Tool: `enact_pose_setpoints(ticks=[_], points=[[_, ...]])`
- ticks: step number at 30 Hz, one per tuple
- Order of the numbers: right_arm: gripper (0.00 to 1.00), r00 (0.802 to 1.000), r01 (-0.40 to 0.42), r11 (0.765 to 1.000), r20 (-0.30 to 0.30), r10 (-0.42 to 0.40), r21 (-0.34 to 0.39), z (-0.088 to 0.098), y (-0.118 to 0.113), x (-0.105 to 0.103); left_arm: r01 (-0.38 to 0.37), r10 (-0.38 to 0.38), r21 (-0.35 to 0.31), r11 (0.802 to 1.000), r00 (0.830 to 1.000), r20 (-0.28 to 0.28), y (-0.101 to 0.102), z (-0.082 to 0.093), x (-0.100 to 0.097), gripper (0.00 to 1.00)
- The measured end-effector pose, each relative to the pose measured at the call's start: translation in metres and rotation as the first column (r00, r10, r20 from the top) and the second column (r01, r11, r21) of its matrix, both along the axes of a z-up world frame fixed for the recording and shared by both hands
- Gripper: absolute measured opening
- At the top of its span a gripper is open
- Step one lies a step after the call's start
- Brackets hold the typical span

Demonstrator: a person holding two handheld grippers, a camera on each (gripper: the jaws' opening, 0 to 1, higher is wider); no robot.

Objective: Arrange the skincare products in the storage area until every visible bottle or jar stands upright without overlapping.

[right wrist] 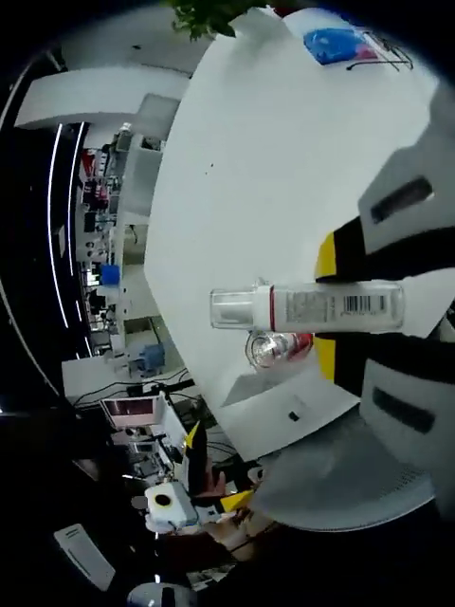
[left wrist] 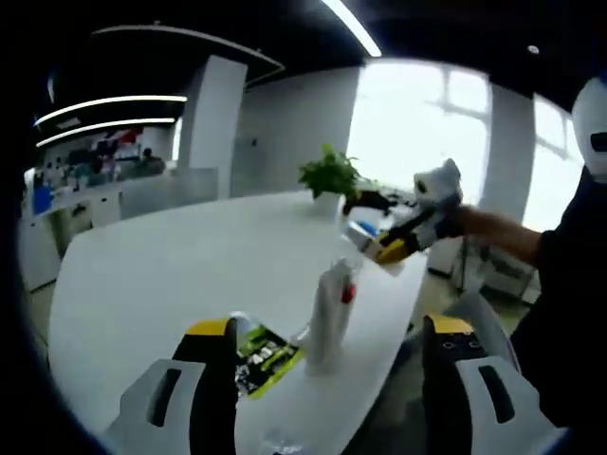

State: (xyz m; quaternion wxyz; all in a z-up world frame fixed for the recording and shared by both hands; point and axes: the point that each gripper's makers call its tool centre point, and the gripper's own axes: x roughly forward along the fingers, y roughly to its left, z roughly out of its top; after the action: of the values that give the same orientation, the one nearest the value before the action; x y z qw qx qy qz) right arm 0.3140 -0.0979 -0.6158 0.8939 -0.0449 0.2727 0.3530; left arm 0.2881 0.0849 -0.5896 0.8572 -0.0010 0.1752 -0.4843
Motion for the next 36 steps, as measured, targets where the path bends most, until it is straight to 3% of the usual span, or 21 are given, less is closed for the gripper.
enact_pose_setpoints(ticks=[5,12,15,17,20,25,27,30,33,36], points=[[0.19,0.998,-0.059,0.986,0.006,0.059,0.153,0.016,0.013,-0.017,0.055,-0.056,-0.082,0.995,0.998,-0.006,-0.02,0.011,-0.011,0.66],[0.19,0.989,-0.144,0.963,-0.003,0.149,0.227,0.013,0.04,-0.032,0.066,-0.066,-0.164,0.984,0.998,0.008,-0.036,0.026,-0.011,0.51],[0.19,0.982,-0.183,0.953,-0.004,0.189,0.24,0.009,0.054,-0.038,0.085,-0.088,-0.208,0.974,0.996,-0.004,-0.047,0.029,-0.011,0.46],[0.19,0.976,-0.212,0.945,0.0,0.219,0.25,0.009,0.062,-0.042,0.092,-0.1,-0.227,0.97,0.995,-0.024,-0.054,0.028,-0.011,0.49],[0.19,0.965,-0.248,0.922,-0.009,0.262,0.298,0.012,0.076,-0.048,0.099,-0.11,-0.214,0.972,0.993,-0.041,-0.062,0.019,-0.009,0.5],[0.19,0.944,-0.32,0.904,0.007,0.331,0.283,0.012,0.091,-0.054,0.15,-0.173,-0.251,0.956,0.983,-0.069,-0.075,0.015,-0.014,0.48],[0.19,0.929,-0.355,0.888,0.009,0.369,0.294,0.013,0.098,-0.06,0.165,-0.188,-0.262,0.951,0.98,-0.066,-0.078,0.015,-0.014,0.48],[0.19,0.922,-0.372,0.879,0.01,0.387,0.298,0.014,0.103,-0.064,0.173,-0.196,-0.268,0.948,0.979,-0.062,-0.079,0.016,-0.015,0.45],[0.19,0.916,-0.383,0.872,0.007,0.401,0.306,0.014,0.106,-0.069,0.201,-0.226,-0.302,0.932,0.973,-0.051,-0.083,0.022,-0.02,0.39],[0.19,0.912,-0.39,0.863,0.007,0.41,0.321,0.015,0.109,-0.071,0.201,-0.224,-0.298,0.933,0.974,-0.045,-0.083,0.022,-0.021,0.34]])
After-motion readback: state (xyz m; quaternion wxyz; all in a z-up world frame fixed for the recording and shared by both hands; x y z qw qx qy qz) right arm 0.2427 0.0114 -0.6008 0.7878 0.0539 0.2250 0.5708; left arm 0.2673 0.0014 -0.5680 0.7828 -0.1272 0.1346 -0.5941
